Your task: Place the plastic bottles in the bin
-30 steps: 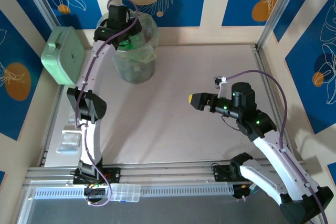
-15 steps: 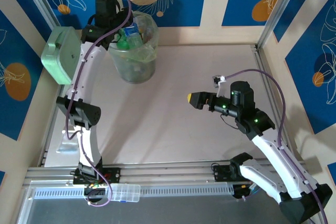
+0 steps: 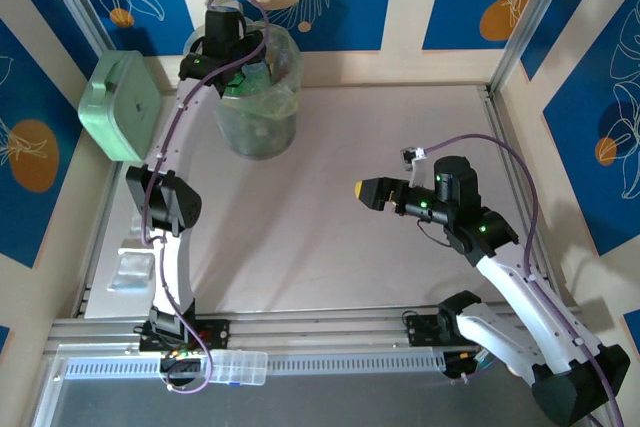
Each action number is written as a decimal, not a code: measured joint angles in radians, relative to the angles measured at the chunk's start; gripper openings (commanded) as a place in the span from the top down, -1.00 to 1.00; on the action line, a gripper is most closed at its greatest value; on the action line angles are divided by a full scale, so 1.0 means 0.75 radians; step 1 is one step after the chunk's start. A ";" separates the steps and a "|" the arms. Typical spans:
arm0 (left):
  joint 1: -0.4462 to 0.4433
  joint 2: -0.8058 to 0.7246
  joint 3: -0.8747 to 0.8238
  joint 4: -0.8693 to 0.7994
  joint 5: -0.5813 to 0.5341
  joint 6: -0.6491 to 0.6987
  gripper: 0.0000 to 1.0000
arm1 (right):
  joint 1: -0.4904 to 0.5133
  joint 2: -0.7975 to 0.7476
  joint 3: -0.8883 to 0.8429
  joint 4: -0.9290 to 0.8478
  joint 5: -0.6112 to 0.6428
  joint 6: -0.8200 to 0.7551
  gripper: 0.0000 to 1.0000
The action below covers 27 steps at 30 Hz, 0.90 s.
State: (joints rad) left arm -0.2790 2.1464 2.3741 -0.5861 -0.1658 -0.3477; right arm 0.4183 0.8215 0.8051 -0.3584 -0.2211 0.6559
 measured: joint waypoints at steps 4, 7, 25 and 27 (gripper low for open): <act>-0.003 0.000 -0.033 0.025 -0.007 0.025 -0.28 | 0.000 0.000 -0.001 0.005 -0.001 0.000 -0.95; -0.004 -0.001 -0.038 0.024 -0.016 0.037 -0.38 | 0.000 0.000 -0.001 0.007 -0.001 0.000 -0.95; -0.036 -0.321 -0.223 0.021 -0.026 0.110 -0.99 | -0.002 0.002 0.155 -0.027 0.017 -0.093 -0.98; -0.055 -0.446 -0.348 0.069 -0.011 0.131 -0.99 | 0.001 0.002 0.187 -0.034 0.032 -0.130 -0.99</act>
State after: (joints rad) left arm -0.3202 1.8118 2.1128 -0.5343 -0.1738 -0.2497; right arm 0.4191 0.8227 0.9451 -0.3836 -0.1974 0.5583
